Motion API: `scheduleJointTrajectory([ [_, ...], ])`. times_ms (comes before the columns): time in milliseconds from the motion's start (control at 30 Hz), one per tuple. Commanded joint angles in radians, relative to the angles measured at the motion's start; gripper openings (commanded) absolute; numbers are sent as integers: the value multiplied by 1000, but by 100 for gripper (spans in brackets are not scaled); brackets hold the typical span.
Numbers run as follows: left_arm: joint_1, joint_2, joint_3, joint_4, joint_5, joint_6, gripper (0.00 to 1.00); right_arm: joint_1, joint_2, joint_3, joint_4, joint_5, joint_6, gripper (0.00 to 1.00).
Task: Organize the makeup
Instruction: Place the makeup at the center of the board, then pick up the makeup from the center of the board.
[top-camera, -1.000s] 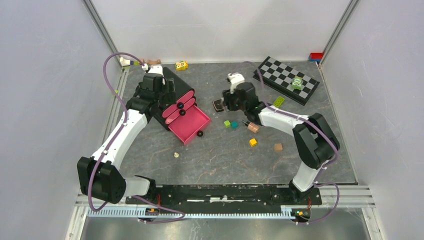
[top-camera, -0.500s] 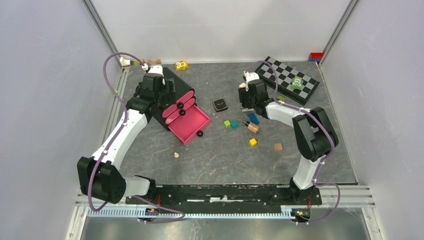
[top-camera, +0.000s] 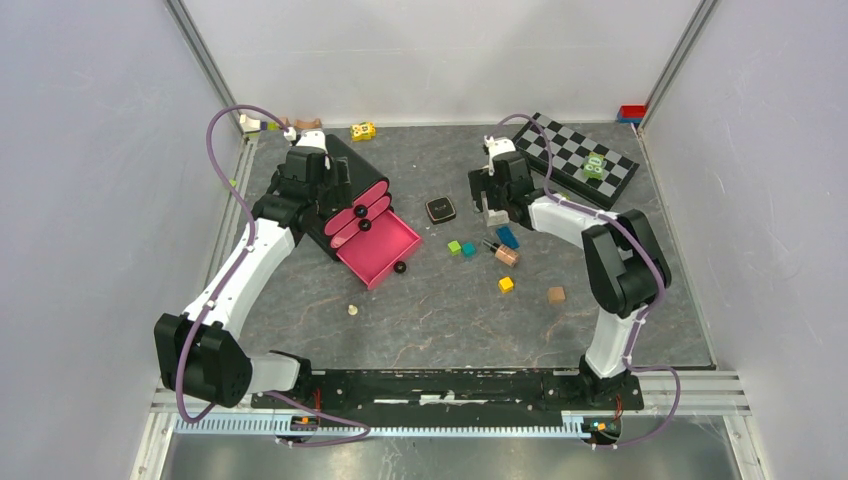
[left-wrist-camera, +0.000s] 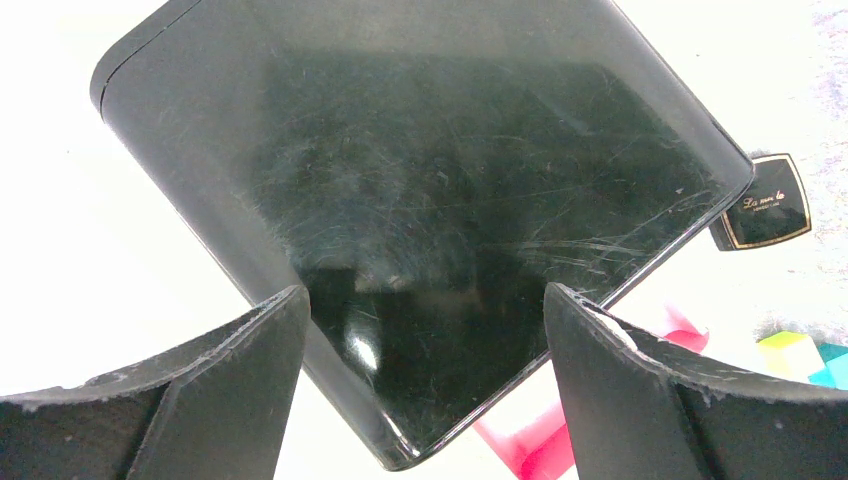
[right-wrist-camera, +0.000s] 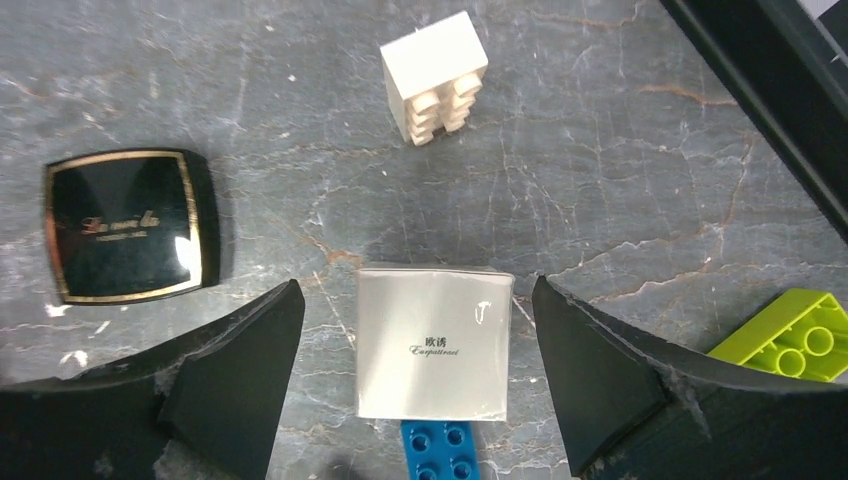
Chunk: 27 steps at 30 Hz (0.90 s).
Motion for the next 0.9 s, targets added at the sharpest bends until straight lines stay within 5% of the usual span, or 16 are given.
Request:
scheduleJointTrajectory([
  [0, -9, 45, -44, -169, 7, 0, 92, 6, -94, 48, 16, -75, -3, 91],
  [567, -8, 46, -47, -169, -5, -3, 93, 166, 220, 420, -181, -68, -71, 98],
  [867, -9, 46, -48, -169, -7, -2, 93, 176, 291, 409, -159, -70, -49, 98],
])
